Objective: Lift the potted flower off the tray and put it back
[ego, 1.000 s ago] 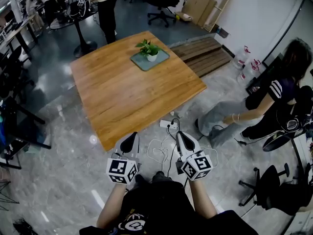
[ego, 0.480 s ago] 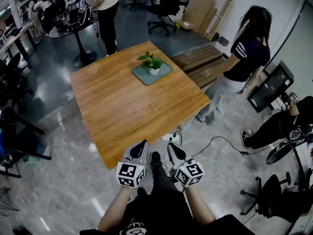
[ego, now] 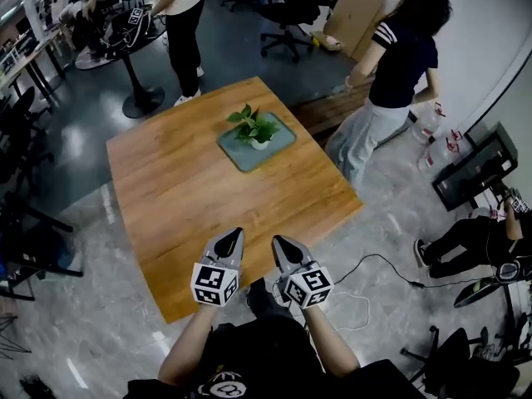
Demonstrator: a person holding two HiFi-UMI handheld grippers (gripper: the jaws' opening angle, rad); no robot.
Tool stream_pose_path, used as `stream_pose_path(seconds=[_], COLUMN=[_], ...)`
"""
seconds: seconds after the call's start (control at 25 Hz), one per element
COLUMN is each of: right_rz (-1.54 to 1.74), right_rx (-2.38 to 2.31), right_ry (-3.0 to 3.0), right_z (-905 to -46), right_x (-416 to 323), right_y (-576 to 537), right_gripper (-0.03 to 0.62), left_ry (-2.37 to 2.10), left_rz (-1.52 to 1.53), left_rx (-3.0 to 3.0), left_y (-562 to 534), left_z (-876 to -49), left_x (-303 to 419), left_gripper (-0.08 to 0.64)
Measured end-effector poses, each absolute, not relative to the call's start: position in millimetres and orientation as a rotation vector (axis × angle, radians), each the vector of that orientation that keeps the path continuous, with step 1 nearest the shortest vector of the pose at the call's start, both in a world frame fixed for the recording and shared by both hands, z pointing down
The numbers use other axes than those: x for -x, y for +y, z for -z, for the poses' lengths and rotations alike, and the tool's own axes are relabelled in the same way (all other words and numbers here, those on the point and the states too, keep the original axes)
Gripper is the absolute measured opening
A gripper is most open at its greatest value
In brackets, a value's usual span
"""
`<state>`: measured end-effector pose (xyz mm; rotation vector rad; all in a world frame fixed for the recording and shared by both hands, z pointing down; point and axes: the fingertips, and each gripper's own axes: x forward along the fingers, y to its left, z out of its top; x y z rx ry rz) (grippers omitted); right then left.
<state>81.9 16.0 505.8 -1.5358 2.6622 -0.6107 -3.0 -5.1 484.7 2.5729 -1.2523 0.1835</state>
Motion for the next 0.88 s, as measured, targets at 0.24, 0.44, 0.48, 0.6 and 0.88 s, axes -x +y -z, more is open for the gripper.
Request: stream_pose_path(seconds=[0.24,0.44,0.48,0.6,0.88], right_rz=[0.621,0.592,0.588,0.590,0.557], right_rx=[1.502,1.562,1.579,1.603,1.788], right_ry=[2.702,2.721,2.723,2.747,2.752], right_z=[-551.2,-601.4,-611.8,-648.0,-731.0], right_x=[-108.4,-113.9,-114.4,-111.2,-102.8], right_y=[-84.8,-171.4,-189.3,-242.7,-377.4], right_gripper=[0.000,0.000,0.000,0.055,0.334], left_ry=[-1.276,-1.275,-1.281,-1.305,-1.326], left_rz=[-0.231,-0.307,-0.315,-0.304,-0.283], left_rx=[-2.600,-2.590,-2.576,-2.534,-2.491], left_y=[-100.0,-177.2,-190.5,-223.1,-271.5], left_z=[-527.5,-572.5,-579.2,-593.0,-612.4], left_x=[-38.9,-44.0,-41.1,-31.7,-5.6], left_gripper=[-0.003,-0.003,-0.003,-0.003,-0.003])
